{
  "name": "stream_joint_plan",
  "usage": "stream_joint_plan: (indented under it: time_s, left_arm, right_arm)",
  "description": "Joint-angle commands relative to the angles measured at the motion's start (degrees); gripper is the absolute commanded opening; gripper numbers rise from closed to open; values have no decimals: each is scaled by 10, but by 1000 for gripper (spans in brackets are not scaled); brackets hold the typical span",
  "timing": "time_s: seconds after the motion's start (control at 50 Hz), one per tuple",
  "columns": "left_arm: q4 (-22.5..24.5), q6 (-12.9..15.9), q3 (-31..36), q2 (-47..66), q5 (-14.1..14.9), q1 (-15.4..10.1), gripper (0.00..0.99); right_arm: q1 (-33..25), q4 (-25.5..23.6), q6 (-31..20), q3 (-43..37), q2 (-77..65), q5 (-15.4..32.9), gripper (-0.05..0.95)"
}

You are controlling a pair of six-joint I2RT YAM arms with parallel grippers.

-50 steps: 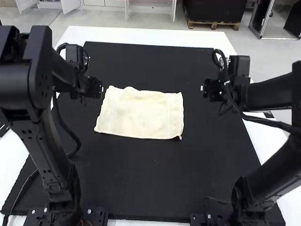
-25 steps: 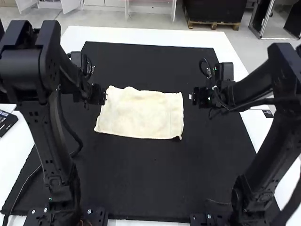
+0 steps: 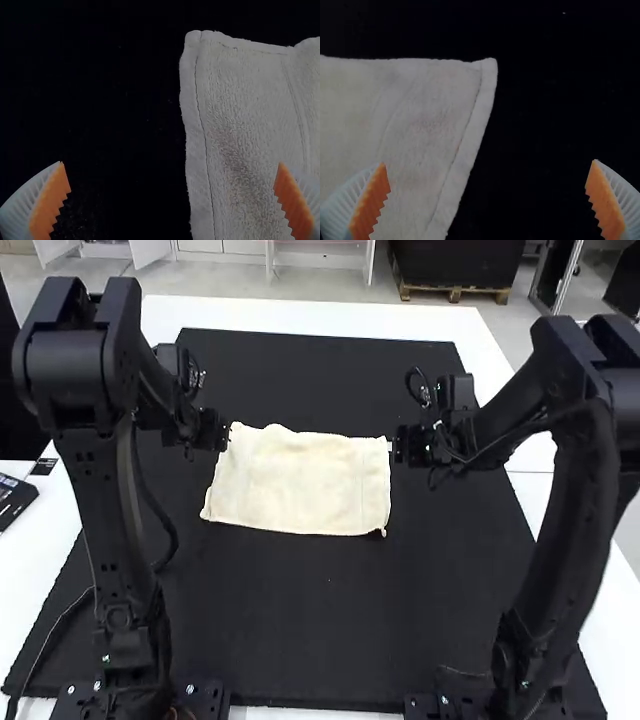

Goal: Fold the towel.

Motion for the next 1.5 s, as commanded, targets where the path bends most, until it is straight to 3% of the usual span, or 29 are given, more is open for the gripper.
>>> stream_joint_plan:
  time_s: [0.0,0.82,1.48]
  left_arm:
    - [6,10,27,11,12,1,959]
    - [17,11,104,100,28,0,959]
    - [9,8,159,167,28,-21,956]
  right_arm:
    - [10,6,9,26,18,-6,907]
    - [25,6,16,138,157,-31,907]
    - [31,4,11,195,218,-32,903]
